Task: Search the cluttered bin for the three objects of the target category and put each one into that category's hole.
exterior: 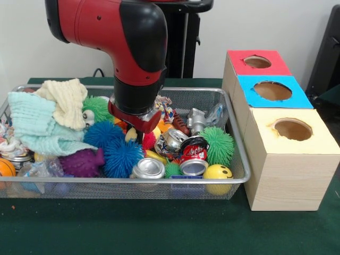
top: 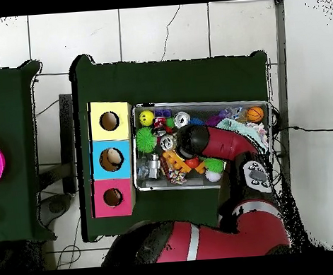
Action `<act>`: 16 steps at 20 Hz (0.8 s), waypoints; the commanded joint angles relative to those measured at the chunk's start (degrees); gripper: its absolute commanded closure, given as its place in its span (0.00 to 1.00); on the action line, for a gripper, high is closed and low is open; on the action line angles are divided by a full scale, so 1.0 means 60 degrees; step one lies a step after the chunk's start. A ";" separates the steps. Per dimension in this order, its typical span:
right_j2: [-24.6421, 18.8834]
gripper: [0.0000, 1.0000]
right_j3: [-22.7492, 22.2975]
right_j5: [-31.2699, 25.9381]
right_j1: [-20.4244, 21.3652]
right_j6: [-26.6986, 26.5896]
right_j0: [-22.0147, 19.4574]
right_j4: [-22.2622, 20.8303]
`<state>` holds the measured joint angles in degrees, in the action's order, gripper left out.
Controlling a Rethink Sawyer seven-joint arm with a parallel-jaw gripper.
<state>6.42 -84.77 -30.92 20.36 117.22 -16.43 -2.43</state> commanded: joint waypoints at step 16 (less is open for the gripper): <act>0.0721 1.00 0.0185 -0.4911 0.2943 0.1094 0.1326 0.0108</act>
<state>10.50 -84.41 -53.96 34.12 117.22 -8.34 -2.52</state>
